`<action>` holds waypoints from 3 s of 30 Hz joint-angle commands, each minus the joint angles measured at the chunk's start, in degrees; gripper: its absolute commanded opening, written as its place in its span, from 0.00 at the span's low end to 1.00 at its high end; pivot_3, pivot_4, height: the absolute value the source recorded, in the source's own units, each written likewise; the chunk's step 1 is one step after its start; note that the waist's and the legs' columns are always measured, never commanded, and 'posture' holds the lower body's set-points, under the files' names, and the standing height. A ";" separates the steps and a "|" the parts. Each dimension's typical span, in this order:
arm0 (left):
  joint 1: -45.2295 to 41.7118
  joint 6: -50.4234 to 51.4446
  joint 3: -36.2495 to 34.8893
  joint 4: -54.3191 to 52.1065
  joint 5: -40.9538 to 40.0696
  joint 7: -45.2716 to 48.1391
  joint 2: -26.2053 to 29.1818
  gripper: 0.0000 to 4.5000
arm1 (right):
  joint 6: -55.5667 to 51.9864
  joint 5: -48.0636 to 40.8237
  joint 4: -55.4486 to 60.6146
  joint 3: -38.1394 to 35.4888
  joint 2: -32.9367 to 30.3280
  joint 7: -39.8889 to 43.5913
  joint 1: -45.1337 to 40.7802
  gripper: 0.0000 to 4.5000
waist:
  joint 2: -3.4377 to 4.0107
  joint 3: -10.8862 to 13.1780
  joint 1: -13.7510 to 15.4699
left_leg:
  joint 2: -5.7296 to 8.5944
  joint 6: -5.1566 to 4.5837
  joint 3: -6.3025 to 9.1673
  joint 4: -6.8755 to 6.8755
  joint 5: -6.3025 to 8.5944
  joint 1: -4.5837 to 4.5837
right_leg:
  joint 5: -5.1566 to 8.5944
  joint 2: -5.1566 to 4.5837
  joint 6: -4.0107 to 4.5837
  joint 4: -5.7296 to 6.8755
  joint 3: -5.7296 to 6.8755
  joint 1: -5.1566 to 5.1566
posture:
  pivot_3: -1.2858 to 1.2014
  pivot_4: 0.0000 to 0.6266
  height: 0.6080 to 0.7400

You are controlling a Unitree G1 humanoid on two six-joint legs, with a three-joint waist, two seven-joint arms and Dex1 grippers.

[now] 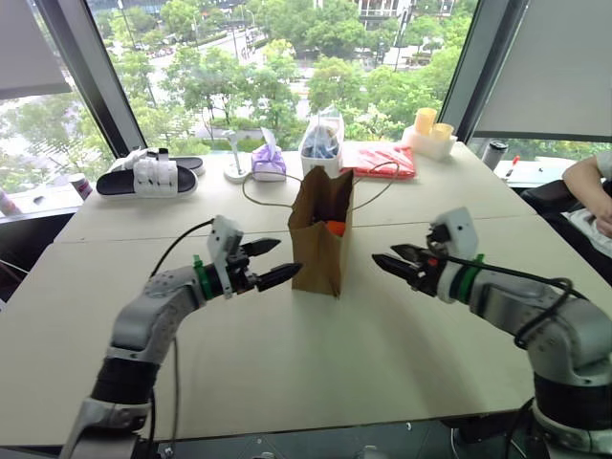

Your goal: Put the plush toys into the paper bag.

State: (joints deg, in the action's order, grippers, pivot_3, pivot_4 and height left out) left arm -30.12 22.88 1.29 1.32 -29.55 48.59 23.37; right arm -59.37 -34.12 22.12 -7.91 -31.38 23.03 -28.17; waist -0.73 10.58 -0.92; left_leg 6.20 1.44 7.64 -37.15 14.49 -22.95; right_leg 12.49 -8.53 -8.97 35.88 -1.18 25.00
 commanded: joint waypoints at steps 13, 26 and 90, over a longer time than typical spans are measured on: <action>-5.51 -8.41 3.43 5.82 6.84 -0.25 -8.28 1.00 | 17.02 10.21 -18.05 12.96 5.53 10.13 -12.46 0.01 | 0.00 0.00 0.19 | 0.02 0.03 0.19 0.01 -0.02 -0.01 | 0.00 -0.02 -0.01 -0.16 0.03 -0.05 | 0.52 0.24 1.00; -5.14 -8.28 6.50 6.33 13.78 -5.00 -11.06 1.00 | 16.32 12.74 -19.26 13.07 7.56 10.84 -13.42 0.01 | 0.00 0.00 0.14 | 0.07 0.09 0.22 0.02 -0.05 0.01 | -0.02 0.00 -0.03 -0.23 0.06 -0.09 | 0.52 0.24 1.00; -27.58 -39.55 5.20 57.11 17.13 43.20 1.77 0.72 | -9.05 -18.65 9.94 -21.45 -23.85 10.64 8.10 0.00 | -0.03 0.03 0.38 | -0.01 -0.32 0.15 -0.07 0.18 0.12 | -0.09 -0.06 -0.21 -0.65 0.30 -0.55 | 0.52 0.24 1.00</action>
State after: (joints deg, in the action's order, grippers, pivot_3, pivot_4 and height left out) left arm -56.38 -15.93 8.12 59.43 -12.19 91.28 24.31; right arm -69.79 -52.25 31.90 -28.73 -54.90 33.91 -19.00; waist -0.77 10.62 -0.54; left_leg 6.20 1.11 7.79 -37.23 14.67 -22.84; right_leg 12.41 -8.59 -9.18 35.23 -0.88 24.45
